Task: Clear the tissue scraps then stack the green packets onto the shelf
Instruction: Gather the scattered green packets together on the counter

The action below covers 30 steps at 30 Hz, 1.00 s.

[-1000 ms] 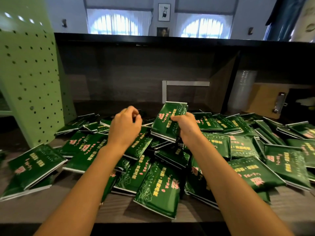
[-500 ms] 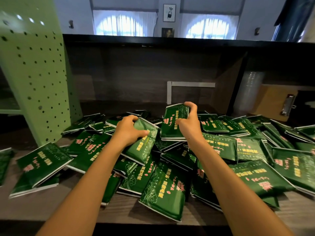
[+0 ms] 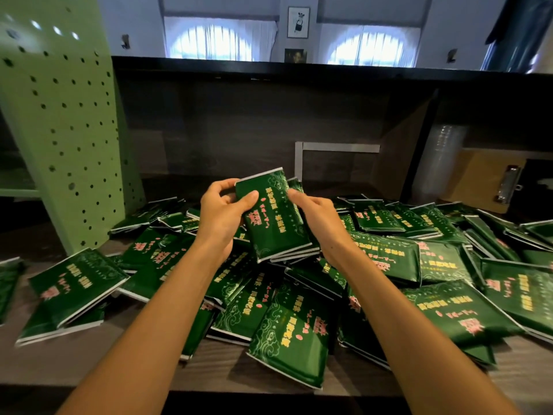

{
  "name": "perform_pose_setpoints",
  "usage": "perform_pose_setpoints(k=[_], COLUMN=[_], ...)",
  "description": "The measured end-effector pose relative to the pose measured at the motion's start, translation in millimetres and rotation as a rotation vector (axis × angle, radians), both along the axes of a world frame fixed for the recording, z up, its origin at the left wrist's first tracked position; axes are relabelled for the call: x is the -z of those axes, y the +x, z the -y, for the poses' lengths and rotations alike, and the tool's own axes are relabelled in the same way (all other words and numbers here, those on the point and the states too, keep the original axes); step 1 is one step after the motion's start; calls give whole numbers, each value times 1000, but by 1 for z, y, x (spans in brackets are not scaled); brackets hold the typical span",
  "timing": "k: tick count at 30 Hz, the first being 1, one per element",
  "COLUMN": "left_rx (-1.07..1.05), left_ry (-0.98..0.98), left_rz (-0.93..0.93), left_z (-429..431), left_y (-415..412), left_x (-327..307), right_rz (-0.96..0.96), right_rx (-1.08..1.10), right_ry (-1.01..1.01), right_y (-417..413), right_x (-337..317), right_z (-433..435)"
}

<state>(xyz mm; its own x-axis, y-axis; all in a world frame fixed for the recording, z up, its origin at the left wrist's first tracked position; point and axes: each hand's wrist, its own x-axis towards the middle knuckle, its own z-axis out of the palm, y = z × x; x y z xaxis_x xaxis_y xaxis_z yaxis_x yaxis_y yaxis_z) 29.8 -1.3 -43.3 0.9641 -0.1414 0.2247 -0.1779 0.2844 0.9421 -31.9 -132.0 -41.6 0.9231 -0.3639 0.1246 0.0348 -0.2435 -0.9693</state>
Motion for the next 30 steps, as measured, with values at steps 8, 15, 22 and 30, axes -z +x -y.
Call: perform_pose_setpoints(k=[8, 15, 22, 30], left_rx=[-191, -23, 18, -171], left_ry=[292, 1065, 988, 617], left_rz=[141, 171, 85, 61], left_z=[6, 18, 26, 17], left_y=[7, 2, 2, 10], left_x=[12, 28, 31, 26], right_rz=[62, 78, 61, 32], right_rx=[168, 420, 432, 391], right_ry=[-3, 186, 249, 204], right_y=[4, 5, 9, 7], right_x=[1, 2, 4, 3], right_z=[10, 36, 37, 36])
